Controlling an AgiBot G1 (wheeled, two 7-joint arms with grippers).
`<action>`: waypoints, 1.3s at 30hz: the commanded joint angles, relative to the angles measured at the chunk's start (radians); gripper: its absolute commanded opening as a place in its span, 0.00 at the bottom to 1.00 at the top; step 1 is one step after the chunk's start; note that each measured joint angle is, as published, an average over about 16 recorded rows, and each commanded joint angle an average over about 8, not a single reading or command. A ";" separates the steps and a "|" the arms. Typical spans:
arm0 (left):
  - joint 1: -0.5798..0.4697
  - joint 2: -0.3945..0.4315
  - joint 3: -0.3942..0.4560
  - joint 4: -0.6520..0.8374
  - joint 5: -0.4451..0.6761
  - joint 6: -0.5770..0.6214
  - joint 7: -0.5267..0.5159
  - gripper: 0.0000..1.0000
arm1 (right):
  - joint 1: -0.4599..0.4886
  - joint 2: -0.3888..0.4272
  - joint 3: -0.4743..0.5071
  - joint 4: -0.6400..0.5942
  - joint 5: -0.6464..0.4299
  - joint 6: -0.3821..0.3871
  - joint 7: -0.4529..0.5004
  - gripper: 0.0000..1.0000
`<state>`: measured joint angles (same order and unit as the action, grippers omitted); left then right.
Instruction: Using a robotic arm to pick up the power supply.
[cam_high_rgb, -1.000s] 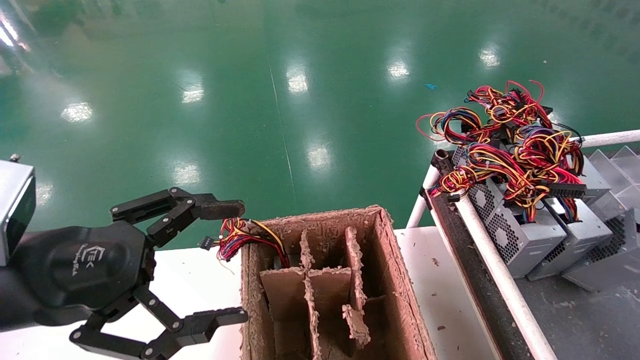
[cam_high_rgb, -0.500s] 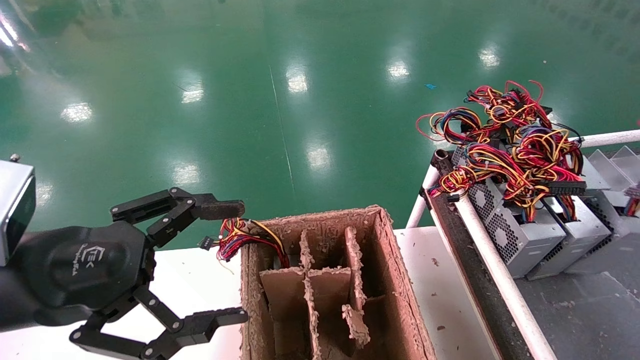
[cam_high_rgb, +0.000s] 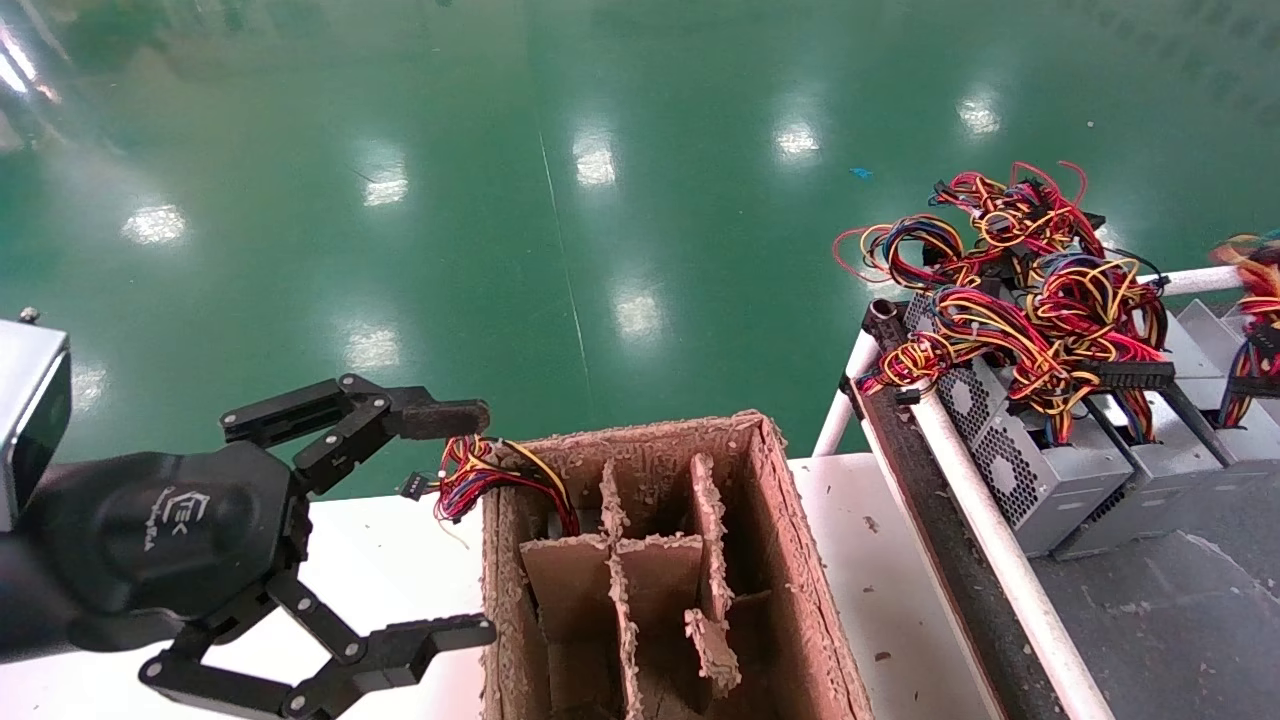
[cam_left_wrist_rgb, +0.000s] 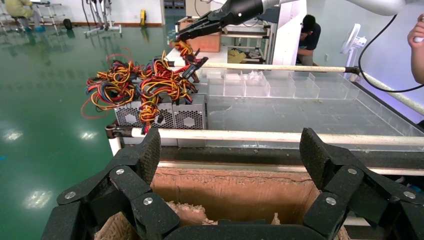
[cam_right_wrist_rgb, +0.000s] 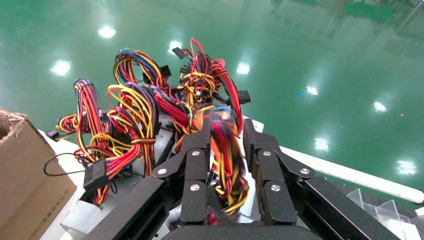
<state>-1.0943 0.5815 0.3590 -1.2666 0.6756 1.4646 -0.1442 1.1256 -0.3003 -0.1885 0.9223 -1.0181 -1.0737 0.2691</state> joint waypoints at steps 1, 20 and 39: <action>0.000 0.000 0.000 0.000 0.000 0.000 0.000 1.00 | 0.015 -0.001 -0.003 -0.009 -0.004 -0.011 0.003 1.00; 0.000 0.000 0.000 0.001 0.000 0.000 0.000 1.00 | 0.037 -0.067 -0.011 0.044 0.045 -0.074 -0.016 1.00; 0.000 0.000 0.000 0.001 0.000 0.000 0.000 1.00 | 0.004 -0.159 -0.041 0.164 0.136 -0.205 -0.040 1.00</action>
<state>-1.0943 0.5814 0.3594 -1.2660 0.6753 1.4644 -0.1439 1.1295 -0.4589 -0.2294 1.0859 -0.8822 -1.2789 0.2287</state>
